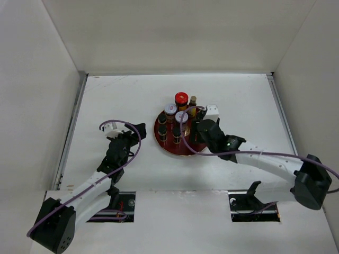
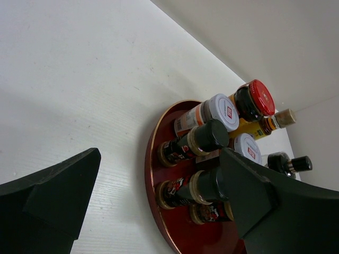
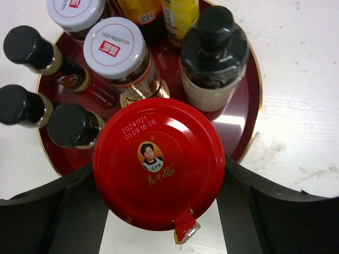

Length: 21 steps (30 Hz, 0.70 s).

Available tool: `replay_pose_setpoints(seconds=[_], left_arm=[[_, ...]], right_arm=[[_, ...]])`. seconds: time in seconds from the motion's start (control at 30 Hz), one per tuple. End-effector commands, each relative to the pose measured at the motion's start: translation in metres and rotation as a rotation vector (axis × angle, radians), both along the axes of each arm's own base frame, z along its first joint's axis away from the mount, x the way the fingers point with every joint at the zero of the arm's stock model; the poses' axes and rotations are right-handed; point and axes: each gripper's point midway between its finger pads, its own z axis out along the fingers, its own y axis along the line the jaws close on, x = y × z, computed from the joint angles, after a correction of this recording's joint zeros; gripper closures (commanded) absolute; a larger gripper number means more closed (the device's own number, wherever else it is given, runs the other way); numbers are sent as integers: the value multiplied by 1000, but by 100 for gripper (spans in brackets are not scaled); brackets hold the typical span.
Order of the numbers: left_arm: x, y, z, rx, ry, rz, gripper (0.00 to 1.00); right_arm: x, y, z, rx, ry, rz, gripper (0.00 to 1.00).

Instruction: Organize the condiment bottles

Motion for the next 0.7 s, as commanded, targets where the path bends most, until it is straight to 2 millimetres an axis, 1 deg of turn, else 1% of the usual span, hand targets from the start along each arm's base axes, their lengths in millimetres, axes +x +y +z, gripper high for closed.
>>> replay_pose_setpoints(seconds=[0.0, 0.17, 0.23, 0.3, 0.4, 0.5, 0.53, 0.67], left_arm=[[3, 2, 13, -22, -51, 9, 0], [6, 7, 4, -12, -8, 28, 0], [6, 6, 3, -24, -5, 25, 0], [7, 5, 2, -27, 0, 24, 0], [6, 6, 1, -29, 6, 26, 0], [7, 6, 1, -30, 7, 28, 0], [7, 6, 0, -30, 8, 30, 0], [9, 5, -3, -23, 22, 27, 0]], right_arm=[[33, 33, 63, 158, -185, -16, 51], [45, 43, 41, 114, -177, -23, 47], [48, 46, 34, 107, -177, -24, 43], [49, 46, 28, 93, -171, -28, 35], [48, 46, 25, 82, -171, -37, 19], [45, 43, 35, 92, -187, -40, 8], [44, 41, 40, 100, -194, -43, 0], [37, 26, 69, 129, -240, -59, 0]])
